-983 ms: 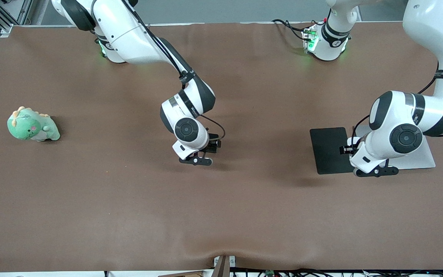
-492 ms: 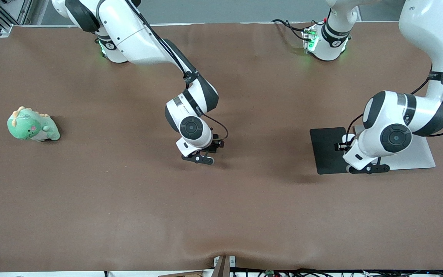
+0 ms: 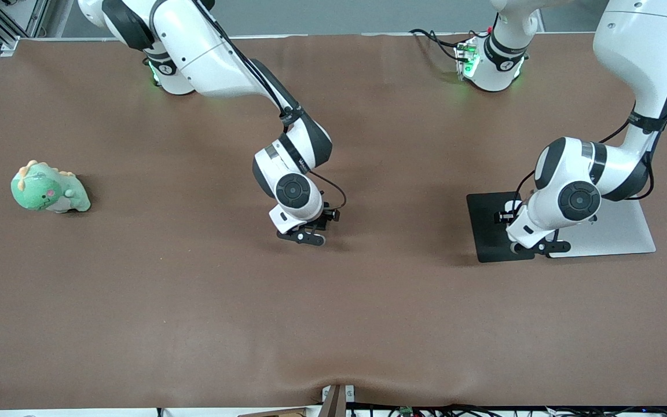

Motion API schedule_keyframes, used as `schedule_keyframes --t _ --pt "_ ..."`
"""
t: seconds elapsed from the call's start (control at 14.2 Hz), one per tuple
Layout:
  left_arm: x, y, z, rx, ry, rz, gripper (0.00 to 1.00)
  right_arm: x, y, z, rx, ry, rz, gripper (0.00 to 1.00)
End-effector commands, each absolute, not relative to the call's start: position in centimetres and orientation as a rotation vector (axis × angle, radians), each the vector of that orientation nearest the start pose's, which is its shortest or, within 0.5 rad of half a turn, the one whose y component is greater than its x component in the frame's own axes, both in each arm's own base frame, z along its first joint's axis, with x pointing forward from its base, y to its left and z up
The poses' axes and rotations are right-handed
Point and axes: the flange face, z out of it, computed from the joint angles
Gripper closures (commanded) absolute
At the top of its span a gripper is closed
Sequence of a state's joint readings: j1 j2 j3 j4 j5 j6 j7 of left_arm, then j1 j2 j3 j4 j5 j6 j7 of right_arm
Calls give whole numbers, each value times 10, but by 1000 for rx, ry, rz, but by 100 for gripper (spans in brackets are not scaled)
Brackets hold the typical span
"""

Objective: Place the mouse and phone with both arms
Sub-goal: 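Lower the mouse onto the pad while the right gripper grasps the phone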

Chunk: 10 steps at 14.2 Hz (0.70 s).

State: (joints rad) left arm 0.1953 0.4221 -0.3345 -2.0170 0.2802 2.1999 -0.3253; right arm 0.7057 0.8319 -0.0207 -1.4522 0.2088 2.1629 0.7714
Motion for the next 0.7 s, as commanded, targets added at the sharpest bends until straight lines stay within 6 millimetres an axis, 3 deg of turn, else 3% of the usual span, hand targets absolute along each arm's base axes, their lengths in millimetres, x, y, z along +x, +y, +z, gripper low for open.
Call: schedule_keyframes --t 0.0,0.14,0.21,0.28,0.35,0.42,0.56,0.63 --pt "558 -64 223 -3032 -8 206 100 539 461 173 -3072 344 293 0" --pt "551 -64 209 -3057 -7 175 100 538 462 169 -3073 345 295 0" --pt "547 -64 201 -3073 -7 154 100 538 462 166 -3072 354 289 6" --pt "545 -64 196 -3085 -7 129 100 539 460 166 -3073 356 291 42" --pt "545 -64 192 -3093 -6 123 100 545 456 170 -3065 370 288 67" --pt "546 -61 191 -3094 -13 120 100 546 456 173 -3061 371 284 75" --pt "546 -62 187 -3105 -13 105 100 549 456 179 -3056 367 278 100" --pt "548 -63 186 -3111 -11 92 100 549 457 183 -3051 363 276 100"
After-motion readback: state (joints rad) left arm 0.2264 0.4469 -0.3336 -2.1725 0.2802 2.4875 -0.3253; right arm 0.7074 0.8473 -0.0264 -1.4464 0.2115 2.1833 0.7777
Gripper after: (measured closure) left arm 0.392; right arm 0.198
